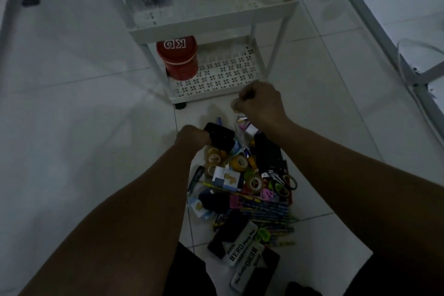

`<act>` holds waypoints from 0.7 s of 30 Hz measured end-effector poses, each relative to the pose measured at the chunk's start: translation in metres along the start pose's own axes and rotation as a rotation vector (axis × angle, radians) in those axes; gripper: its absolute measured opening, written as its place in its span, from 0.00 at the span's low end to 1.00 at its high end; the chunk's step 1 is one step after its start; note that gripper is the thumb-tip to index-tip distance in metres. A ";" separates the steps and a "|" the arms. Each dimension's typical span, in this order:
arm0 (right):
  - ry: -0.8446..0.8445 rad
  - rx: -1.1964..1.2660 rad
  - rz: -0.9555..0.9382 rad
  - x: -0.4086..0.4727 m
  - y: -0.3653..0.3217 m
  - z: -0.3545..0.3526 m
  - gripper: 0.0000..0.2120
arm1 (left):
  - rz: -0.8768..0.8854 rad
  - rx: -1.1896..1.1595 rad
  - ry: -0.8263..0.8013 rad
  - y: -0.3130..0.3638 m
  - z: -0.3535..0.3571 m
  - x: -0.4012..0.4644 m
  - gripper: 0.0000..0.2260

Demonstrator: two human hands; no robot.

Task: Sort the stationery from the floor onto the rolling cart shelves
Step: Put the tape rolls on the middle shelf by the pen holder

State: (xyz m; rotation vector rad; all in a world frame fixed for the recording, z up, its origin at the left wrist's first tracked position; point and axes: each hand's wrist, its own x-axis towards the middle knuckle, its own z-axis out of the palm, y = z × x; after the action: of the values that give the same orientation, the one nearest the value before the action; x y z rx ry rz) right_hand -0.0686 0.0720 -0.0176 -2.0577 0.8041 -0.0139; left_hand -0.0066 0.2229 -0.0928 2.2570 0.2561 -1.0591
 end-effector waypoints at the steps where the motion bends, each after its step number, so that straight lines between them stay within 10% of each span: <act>1: -0.091 -0.141 0.012 -0.002 0.012 0.006 0.13 | -0.004 0.051 -0.048 -0.008 0.006 0.001 0.12; 4: -0.410 -0.460 -0.042 -0.013 0.041 0.024 0.15 | 0.017 0.094 -0.067 -0.023 0.025 0.005 0.22; 9: -0.680 -0.682 -0.185 -0.023 0.072 0.055 0.15 | 0.123 0.167 -0.070 -0.039 0.049 0.013 0.07; 21: -0.599 -0.786 -0.403 -0.022 0.110 0.069 0.21 | 0.293 0.213 0.118 -0.064 0.065 0.018 0.18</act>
State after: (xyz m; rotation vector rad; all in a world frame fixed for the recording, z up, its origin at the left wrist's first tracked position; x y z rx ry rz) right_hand -0.1247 0.0929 -0.1349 -2.6998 -0.0172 0.7632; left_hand -0.0625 0.2313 -0.1666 2.4556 -0.1438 -0.8327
